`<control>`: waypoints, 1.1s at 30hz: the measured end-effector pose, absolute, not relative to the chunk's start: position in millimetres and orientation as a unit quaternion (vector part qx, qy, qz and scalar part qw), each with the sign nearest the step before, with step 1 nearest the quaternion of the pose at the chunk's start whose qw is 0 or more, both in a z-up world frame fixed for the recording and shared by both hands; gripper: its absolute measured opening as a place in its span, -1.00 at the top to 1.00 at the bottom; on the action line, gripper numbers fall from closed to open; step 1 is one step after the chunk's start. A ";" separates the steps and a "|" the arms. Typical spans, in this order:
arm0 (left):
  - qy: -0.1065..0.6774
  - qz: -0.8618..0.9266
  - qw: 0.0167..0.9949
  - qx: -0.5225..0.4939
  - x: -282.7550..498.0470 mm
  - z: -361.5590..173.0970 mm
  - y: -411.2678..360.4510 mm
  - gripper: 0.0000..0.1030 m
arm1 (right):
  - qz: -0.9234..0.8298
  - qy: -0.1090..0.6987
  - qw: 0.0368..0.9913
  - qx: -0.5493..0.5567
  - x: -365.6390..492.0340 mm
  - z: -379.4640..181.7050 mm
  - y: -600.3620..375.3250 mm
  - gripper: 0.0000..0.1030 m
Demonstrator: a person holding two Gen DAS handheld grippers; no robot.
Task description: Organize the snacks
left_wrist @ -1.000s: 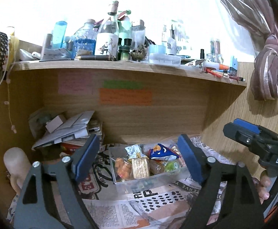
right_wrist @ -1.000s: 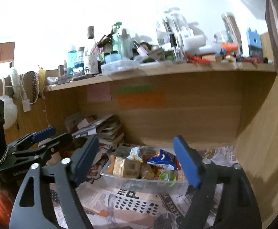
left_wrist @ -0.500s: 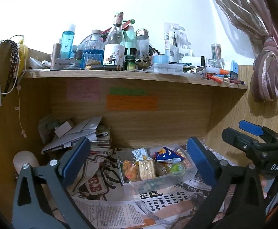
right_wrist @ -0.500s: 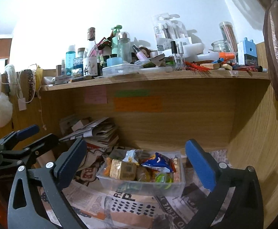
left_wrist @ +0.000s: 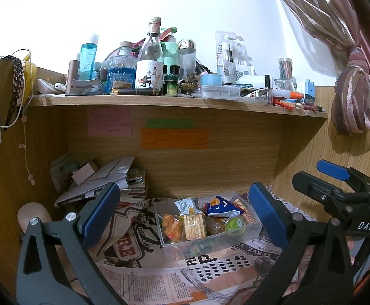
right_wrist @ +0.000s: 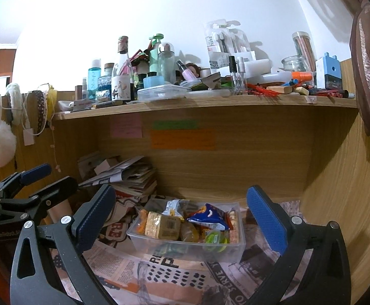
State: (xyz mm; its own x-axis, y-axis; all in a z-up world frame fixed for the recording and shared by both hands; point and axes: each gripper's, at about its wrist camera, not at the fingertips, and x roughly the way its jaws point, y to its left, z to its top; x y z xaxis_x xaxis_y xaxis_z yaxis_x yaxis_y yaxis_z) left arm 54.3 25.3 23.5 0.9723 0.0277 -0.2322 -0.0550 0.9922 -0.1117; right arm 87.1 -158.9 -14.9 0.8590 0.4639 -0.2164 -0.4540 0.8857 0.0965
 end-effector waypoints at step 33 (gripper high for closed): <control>0.121 0.009 0.990 -0.066 62.7 19.2 26.8 -1.00 | 0.232 0.120 0.965 0.024 89.9 -20.2 -162.5 -1.00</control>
State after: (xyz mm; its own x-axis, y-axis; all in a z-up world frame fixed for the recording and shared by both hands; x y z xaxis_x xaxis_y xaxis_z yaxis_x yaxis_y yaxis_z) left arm 62.7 26.8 19.2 0.9703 0.0011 -0.2417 -0.0330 0.9912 -0.1281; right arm 89.9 -162.5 -20.2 0.8633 0.4538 -0.2210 -0.4422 0.8911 0.1022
